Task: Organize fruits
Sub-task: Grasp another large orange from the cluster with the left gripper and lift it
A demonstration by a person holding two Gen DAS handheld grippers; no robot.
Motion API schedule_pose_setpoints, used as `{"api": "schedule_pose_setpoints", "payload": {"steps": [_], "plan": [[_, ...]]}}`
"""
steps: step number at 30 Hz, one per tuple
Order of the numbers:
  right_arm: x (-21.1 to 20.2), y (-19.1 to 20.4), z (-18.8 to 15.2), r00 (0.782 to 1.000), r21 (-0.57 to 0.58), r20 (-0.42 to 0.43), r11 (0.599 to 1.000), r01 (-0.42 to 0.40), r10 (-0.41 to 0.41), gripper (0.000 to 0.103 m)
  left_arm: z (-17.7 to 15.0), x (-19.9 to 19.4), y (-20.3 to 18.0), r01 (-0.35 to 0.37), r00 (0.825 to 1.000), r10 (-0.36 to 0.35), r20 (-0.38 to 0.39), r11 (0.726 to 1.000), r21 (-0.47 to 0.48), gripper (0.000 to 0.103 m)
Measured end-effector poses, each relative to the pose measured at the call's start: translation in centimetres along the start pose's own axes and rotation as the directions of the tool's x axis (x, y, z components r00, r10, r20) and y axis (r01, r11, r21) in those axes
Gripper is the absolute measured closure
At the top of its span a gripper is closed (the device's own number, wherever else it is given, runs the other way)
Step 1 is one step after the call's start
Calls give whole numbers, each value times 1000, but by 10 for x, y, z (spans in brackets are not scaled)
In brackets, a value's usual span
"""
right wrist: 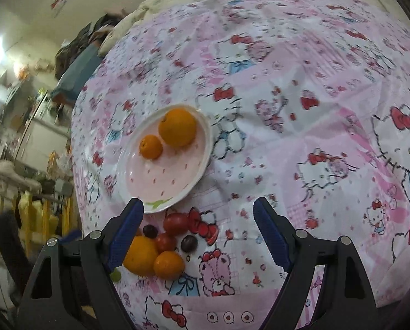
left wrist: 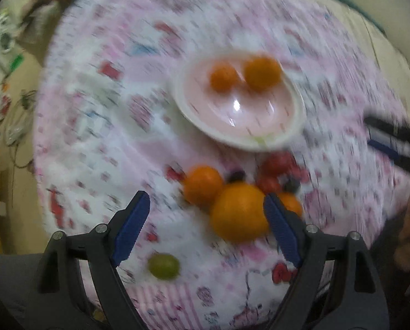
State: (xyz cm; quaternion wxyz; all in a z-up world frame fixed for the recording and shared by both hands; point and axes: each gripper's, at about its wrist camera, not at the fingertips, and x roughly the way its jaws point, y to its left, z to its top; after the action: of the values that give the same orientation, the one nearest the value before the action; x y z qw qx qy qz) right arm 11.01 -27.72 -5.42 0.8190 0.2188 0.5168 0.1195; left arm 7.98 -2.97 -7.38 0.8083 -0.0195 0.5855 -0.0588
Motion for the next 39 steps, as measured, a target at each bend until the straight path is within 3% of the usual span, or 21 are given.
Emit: {"api": "schedule_pose_setpoints", "payload": {"steps": [5, 16, 18, 22, 28, 29, 30, 32, 35, 39], "plan": [[0, -17, 4, 1000, 88, -5, 996, -25, 26, 18, -6, 22, -15, 34, 996, -32, -80, 999, 17, 21], [-4, -21, 4, 999, 105, 0, 994, -41, 41, 18, -1, 55, -7, 68, 979, -91, -184, 989, -131, 22], [-5, -23, 4, 999, 110, -2, 993, -43, 44, 18, 0, 58, -6, 77, 977, -103, -186, 987, -138, 25], [-4, -22, 3, 999, 108, -4, 993, -43, 44, 18, 2, 61, -9, 129, 967, -158, -199, 980, -155, 44], [6, -18, 1, 998, 77, -49, 997, -21, 25, 19, 4, 59, -13, 133, 966, -158, -206, 982, -132, 49], [11, -17, 0, 997, 73, -75, 997, -28, 33, 24, 4, 58, -12, 132, 966, -158, -205, 982, -134, 49], [19, -16, -2, 992, 71, -117, 996, -46, 55, 39, 4, 55, -10, 134, 966, -160, -204, 981, -139, 49], [40, -10, -9, 969, 73, -224, 993, -93, 107, 55, 2, 49, -3, 135, 966, -162, -201, 981, -141, 50], [68, 0, -20, 942, 45, -324, 996, -79, 89, 61, 1, 43, -2, 138, 969, -162, -184, 981, -139, 50], [91, 10, -24, 927, -15, -373, 999, -32, 24, 65, 1, 30, 5, 138, 976, -159, -151, 980, -144, 50]]}}
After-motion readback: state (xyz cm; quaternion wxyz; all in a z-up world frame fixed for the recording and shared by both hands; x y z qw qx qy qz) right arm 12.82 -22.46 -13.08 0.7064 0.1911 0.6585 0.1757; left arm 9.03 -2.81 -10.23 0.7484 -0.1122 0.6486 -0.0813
